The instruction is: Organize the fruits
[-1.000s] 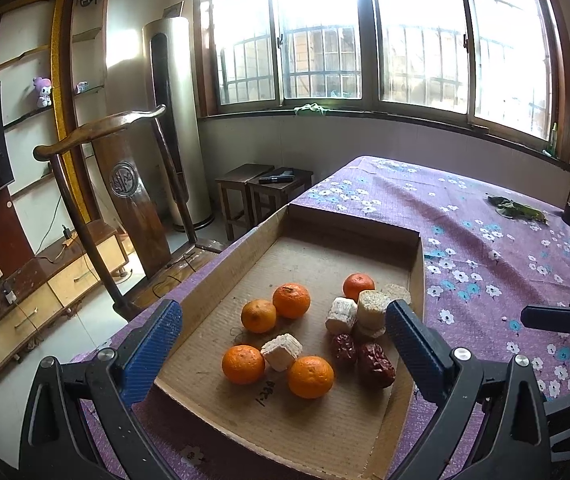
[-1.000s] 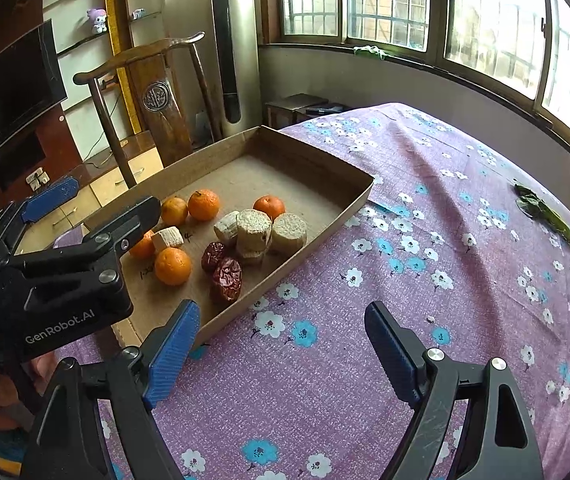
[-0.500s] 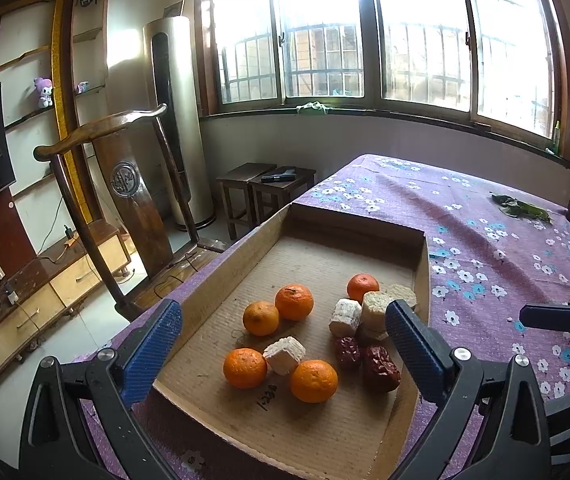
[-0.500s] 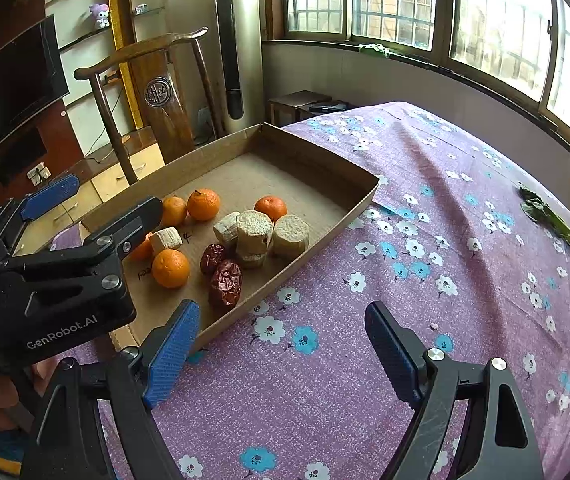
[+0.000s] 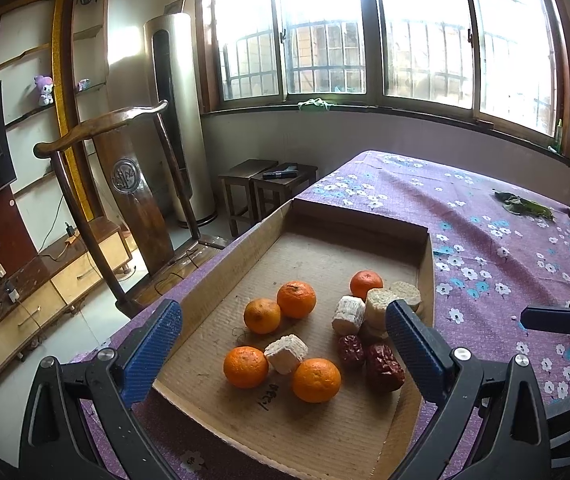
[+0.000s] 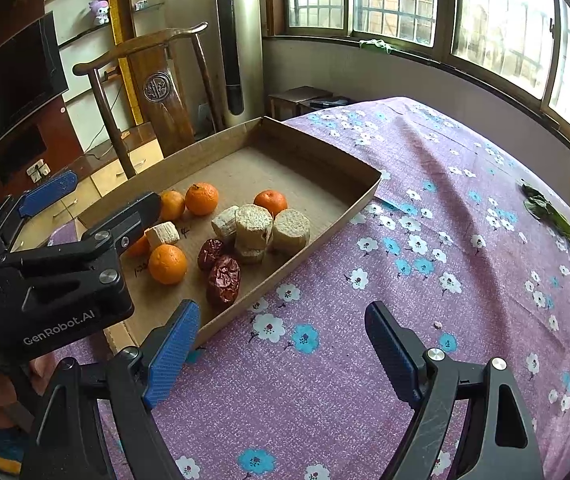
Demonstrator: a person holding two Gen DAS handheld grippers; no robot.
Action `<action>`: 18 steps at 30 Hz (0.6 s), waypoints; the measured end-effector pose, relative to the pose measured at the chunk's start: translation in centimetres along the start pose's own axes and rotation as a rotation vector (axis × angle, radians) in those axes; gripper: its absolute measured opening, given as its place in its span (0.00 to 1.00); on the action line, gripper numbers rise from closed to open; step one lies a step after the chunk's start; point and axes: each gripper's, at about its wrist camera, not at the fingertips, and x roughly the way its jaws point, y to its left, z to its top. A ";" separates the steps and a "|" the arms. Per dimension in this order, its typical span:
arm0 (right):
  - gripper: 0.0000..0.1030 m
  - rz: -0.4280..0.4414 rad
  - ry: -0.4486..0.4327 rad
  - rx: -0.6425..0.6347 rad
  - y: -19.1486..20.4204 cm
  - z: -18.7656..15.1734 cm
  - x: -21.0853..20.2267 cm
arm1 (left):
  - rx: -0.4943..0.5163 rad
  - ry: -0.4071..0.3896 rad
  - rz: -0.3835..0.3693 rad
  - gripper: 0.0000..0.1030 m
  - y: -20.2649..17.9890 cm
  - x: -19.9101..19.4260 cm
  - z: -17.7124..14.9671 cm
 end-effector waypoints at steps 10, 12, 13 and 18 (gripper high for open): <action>0.86 0.001 0.003 0.001 -0.1 0.0 0.3 | -0.004 0.009 0.005 0.98 0.1 0.2 -0.2; 0.86 -0.002 -0.001 0.003 -0.1 0.0 0.1 | -0.002 0.009 0.003 0.98 0.0 0.3 -0.2; 0.86 -0.004 -0.011 0.008 -0.2 0.0 -0.1 | 0.000 0.008 0.002 0.98 -0.2 0.3 -0.2; 0.86 -0.025 -0.034 0.038 -1.4 -0.3 -1.3 | 0.034 -0.016 -0.002 0.98 -1.1 -0.7 -0.1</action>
